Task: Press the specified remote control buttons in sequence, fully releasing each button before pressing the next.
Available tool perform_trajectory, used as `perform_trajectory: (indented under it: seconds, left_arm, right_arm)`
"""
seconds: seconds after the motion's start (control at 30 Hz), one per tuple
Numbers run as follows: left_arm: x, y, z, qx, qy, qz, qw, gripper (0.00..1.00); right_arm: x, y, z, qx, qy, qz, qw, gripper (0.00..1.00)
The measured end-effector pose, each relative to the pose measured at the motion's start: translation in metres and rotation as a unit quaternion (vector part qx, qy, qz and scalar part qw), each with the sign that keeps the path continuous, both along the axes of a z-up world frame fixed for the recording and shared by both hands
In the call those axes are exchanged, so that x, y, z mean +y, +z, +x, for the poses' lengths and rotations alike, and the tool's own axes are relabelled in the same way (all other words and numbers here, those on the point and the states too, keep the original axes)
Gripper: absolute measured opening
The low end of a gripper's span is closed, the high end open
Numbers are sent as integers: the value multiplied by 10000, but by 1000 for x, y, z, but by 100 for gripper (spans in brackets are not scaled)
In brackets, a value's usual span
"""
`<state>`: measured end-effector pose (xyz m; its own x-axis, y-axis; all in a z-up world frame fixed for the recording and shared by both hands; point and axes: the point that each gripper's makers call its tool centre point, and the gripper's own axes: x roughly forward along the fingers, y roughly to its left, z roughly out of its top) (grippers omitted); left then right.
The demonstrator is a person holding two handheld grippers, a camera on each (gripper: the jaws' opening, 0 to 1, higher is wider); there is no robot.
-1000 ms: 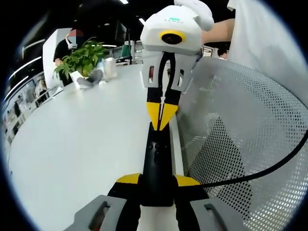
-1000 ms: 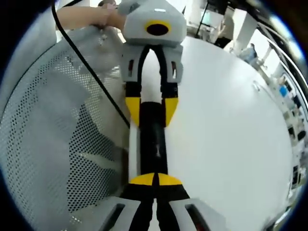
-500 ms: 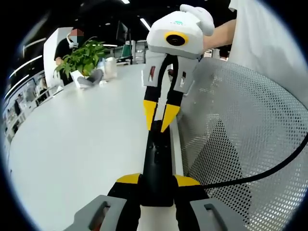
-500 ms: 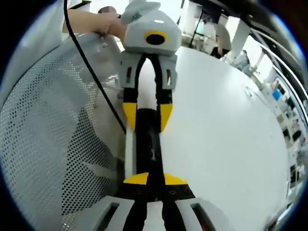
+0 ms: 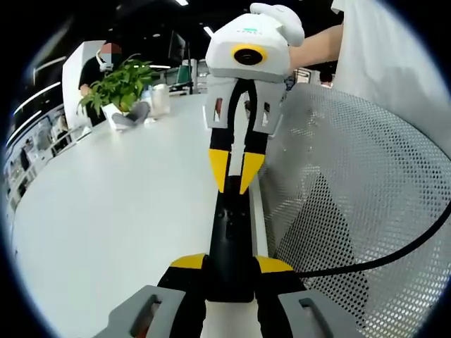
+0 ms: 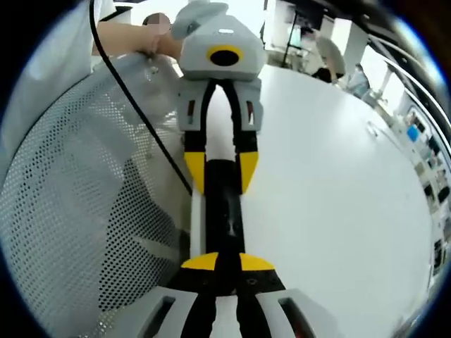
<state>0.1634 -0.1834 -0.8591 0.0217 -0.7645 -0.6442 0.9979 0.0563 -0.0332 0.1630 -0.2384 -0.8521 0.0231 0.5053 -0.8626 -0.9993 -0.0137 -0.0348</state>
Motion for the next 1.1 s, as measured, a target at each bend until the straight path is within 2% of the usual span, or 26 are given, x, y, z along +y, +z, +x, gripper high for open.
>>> perform_trajectory:
  seconds: [0.2,0.43,0.57,0.6,0.7,0.73,0.77,0.87,0.93,1.0,1.03,1.1]
  left_arm:
    - [0,0,0,3,-2,-4,10000,25]
    - [-1,0,0,25,11,-21,10000,25]
    - [-1,-1,0,32,9,-17,10000,25]
    - [-1,0,0,33,8,-18,10000,25]
    - [-1,0,0,31,9,-18,10000,25]
    - [-1,0,0,25,7,-15,10000,25]
    - [-1,-1,0,22,3,-12,10000,25]
    - [-1,-1,0,29,10,-19,10000,25]
    - [-1,0,0,33,17,-25,10000,25]
    - [-1,0,0,45,29,-39,10000,25]
    - [-1,0,-1,48,33,-42,10000,25]
    - [0,-1,0,39,24,-35,10000,25]
  right_arm:
    - [1,-1,-1,71,59,-92,9999,4]
    - [2,-3,-1,139,295,-645,9974,4]
    - [3,-5,1,340,270,-884,9951,4]
    - [2,-5,0,481,72,-964,9942,5]
    - [3,-6,-1,410,98,-1051,9936,5]
    - [2,-6,-1,332,230,-1074,9934,5]
    - [2,-6,-2,357,162,-1061,9936,5]
    - [1,-5,-1,337,10,-838,9959,5]
    - [1,-3,0,375,-333,-324,9982,5]
    - [1,-1,1,367,-633,254,9970,4]
    - [0,-1,0,285,-630,451,9966,5]
    - [0,-1,-1,174,-500,517,9973,5]
